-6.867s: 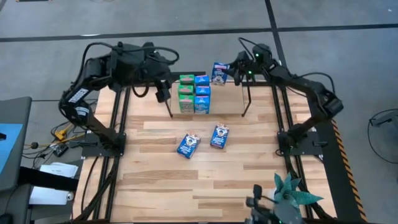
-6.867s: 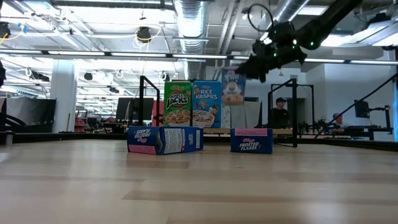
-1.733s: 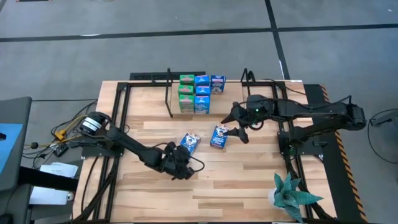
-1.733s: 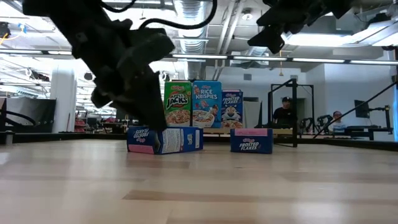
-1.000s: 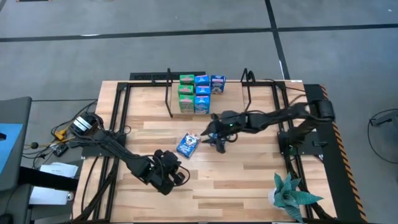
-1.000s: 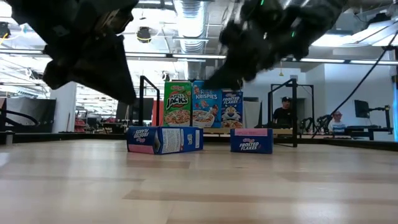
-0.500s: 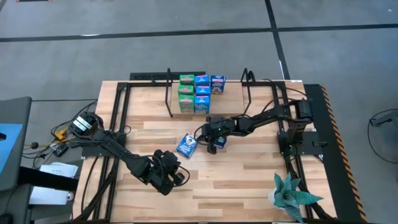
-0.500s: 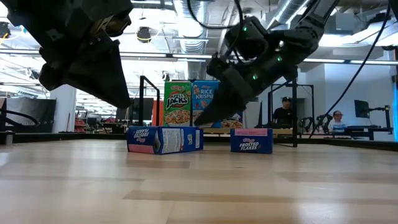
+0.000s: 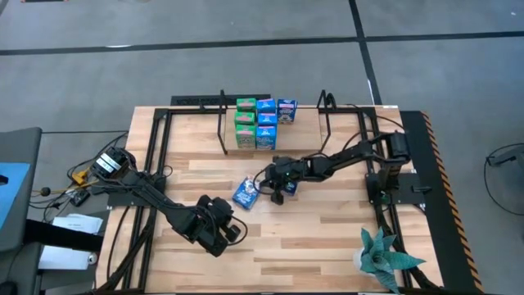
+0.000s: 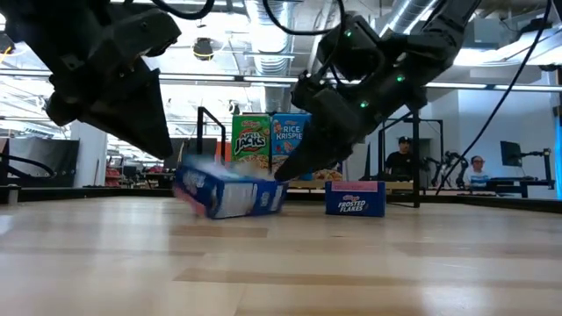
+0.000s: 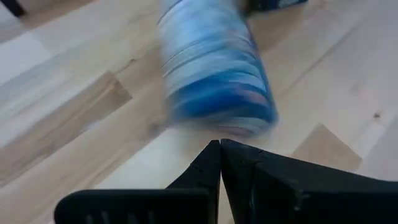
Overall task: Stack cereal on shelf
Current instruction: Put the left blue cereal box on the shelf aligned with the blue cereal box
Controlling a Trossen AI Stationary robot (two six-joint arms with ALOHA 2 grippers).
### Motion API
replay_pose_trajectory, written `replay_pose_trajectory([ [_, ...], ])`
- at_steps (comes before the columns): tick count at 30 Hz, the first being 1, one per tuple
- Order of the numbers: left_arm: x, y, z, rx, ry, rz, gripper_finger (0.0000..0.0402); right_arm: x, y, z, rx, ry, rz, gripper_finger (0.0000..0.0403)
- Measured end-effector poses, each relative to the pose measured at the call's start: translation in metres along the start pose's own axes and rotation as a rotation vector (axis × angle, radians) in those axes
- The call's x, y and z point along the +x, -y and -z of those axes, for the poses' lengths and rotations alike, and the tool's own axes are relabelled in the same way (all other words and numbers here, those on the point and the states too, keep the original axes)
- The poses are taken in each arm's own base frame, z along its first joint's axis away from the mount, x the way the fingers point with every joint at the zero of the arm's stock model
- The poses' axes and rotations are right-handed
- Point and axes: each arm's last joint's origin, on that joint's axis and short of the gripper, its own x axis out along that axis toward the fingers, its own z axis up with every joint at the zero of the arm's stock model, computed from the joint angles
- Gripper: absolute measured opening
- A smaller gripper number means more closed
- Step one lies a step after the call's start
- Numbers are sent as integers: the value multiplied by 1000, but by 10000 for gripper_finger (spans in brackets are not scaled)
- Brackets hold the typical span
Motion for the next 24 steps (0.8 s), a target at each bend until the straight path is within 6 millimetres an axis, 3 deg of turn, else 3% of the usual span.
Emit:
replay_pose_trajectory([
  [3,0,-2,0,-6,22,-18,0,2,-12,11,-29,-68,-13,16],
  [7,0,-2,-1,-26,54,-30,0,2,-23,10,-53,-45,-7,14],
  [17,4,-4,-4,-92,172,-62,0,2,-30,9,-49,-32,-20,21],
  [24,14,-12,5,-207,238,-24,0,1,-33,6,-54,-13,-34,21],
])
